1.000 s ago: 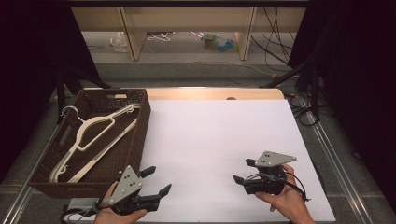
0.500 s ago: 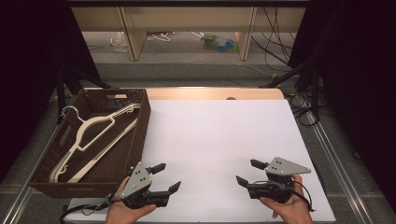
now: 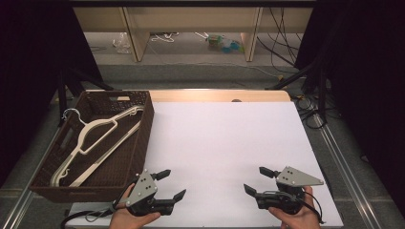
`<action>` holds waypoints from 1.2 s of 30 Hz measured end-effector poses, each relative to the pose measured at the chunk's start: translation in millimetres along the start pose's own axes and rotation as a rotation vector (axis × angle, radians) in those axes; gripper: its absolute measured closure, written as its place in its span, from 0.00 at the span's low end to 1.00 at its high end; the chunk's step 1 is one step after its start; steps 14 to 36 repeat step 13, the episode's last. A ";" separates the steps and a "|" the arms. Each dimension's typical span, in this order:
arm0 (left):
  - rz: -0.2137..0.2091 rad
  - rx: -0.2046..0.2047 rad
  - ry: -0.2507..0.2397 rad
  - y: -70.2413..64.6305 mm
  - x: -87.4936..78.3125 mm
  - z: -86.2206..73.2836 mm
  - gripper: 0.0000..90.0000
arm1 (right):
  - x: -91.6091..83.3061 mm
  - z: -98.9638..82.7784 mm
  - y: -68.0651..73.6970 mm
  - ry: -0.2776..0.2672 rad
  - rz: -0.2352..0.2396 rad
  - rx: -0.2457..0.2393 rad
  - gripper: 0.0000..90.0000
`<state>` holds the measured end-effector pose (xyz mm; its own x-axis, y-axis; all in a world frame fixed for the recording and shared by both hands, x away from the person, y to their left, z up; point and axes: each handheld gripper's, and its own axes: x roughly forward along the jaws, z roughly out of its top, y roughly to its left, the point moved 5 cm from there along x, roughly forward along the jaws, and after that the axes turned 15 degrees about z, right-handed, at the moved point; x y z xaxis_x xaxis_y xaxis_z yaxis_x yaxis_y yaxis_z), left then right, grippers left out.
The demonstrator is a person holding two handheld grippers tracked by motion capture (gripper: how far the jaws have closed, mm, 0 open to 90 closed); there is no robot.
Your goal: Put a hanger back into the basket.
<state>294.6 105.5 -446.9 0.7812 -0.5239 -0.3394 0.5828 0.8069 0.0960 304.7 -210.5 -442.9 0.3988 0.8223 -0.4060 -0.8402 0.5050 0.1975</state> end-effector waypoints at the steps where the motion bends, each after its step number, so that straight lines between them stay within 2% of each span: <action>1: 0.010 -0.002 0.006 1.5 -0.9 0.0 0.27 | -1.0 -0.4 -0.6 0.010 -0.009 -0.004 0.25; 2: 0.013 -0.001 0.003 2.7 -1.2 0.2 0.27 | 0.5 -0.7 -0.5 0.001 0.005 -0.003 0.25; 4: 0.012 -0.017 -0.008 4.3 -1.6 0.8 0.27 | 0.7 -1.6 -0.7 0.017 0.000 -0.001 0.25; 6: 0.000 -0.064 -0.011 5.1 -2.1 0.6 0.26 | 0.9 -1.3 -0.2 0.015 0.003 -0.003 0.25; 7: -0.003 -0.073 -0.001 5.5 -1.5 0.4 0.26 | 0.6 -1.1 -0.1 0.014 -0.001 -0.005 0.25; 9: 0.001 -0.078 -0.014 5.7 -1.6 -0.1 0.26 | 0.8 -1.2 -0.3 0.013 0.003 -0.004 0.25; 10: -0.010 -0.086 -0.020 6.0 -1.7 -0.4 0.27 | 0.8 -1.6 -0.6 0.015 0.002 -0.001 0.25; 11: -0.027 -0.125 -0.013 5.5 -1.3 -1.3 0.27 | 0.6 -1.7 -0.8 0.016 -0.001 0.001 0.25; 12: -0.021 -0.130 0.002 5.7 -0.4 -2.6 0.27 | 0.9 -2.0 -1.3 0.017 -0.003 -0.002 0.25; 13: 0.010 -0.070 -0.003 6.9 -0.3 -3.2 0.26 | 1.1 -2.1 -1.4 0.018 -0.003 -0.003 0.25; 36: 0.010 -0.070 -0.003 6.9 -0.3 -3.2 0.26 | 1.1 -2.1 -1.4 0.018 -0.003 -0.003 0.25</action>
